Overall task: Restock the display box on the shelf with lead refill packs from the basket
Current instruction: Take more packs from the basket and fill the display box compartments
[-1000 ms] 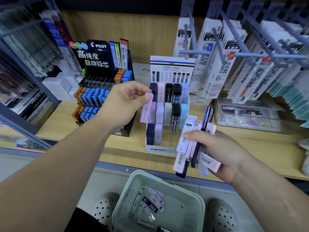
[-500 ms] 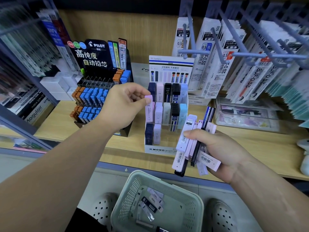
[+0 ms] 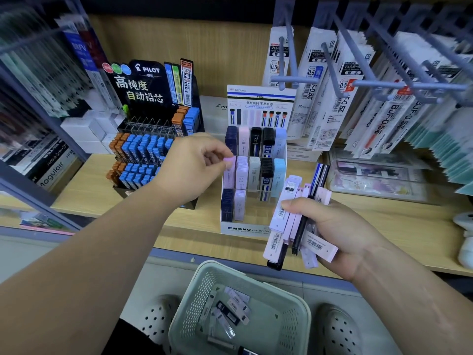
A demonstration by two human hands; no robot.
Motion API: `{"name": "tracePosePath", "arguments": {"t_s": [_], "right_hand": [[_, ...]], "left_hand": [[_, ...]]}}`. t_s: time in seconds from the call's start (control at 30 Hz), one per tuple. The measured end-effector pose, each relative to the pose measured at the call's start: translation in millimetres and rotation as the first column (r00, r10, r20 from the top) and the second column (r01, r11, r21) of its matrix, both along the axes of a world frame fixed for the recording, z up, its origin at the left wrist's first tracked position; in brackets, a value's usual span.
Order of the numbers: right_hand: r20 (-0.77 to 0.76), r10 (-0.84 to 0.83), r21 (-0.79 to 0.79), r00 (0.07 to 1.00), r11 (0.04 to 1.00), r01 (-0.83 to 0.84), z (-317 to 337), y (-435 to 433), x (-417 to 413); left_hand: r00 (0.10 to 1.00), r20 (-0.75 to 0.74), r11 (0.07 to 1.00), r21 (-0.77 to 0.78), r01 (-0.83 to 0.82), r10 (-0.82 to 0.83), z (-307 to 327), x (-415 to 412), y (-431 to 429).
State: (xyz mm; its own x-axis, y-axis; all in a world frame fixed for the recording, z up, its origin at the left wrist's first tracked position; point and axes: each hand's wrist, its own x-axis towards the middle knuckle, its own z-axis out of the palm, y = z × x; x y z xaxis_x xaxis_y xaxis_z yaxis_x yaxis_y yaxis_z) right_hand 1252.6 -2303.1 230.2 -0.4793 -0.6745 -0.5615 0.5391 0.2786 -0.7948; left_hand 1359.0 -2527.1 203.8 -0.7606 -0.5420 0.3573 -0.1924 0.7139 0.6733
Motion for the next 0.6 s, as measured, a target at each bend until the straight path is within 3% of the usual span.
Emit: {"name": "tracePosePath", "arguments": {"t_s": [0.23, 0.33, 0.43, 0.53, 0.6], "right_hand": [[0.009, -0.006, -0.006, 1.0, 1.0, 0.006, -5.2, 0.4, -0.6], [0.004, -0.017, -0.014, 1.0, 1.0, 0.017, -9.4, -0.1, -2.1], [0.011, -0.054, -0.053, 0.999, 0.997, 0.054, -12.6, -1.3, -4.6], [0.02, -0.09, -0.098, 0.996, 0.991, 0.091, -15.6, -4.3, -5.9], [0.023, -0.091, -0.119, 0.996, 0.988, 0.093, -17.1, -6.9, -5.6]], "left_hand": [[0.995, 0.097, 0.979, -0.204, 0.003, 0.017, -8.5, -0.1, 0.5], [0.991, 0.075, 0.98, -0.175, -0.097, 0.111, 3.3, -0.4, 8.3], [0.991, -0.013, 0.982, 0.139, -0.132, 0.135, 24.0, -0.6, 39.2], [0.987, 0.149, 0.851, 0.524, -0.032, -0.055, 24.8, -1.8, 78.5], [0.965, 0.207, 0.785, 0.62, -0.002, -0.161, 14.8, -2.3, 97.1]]}}
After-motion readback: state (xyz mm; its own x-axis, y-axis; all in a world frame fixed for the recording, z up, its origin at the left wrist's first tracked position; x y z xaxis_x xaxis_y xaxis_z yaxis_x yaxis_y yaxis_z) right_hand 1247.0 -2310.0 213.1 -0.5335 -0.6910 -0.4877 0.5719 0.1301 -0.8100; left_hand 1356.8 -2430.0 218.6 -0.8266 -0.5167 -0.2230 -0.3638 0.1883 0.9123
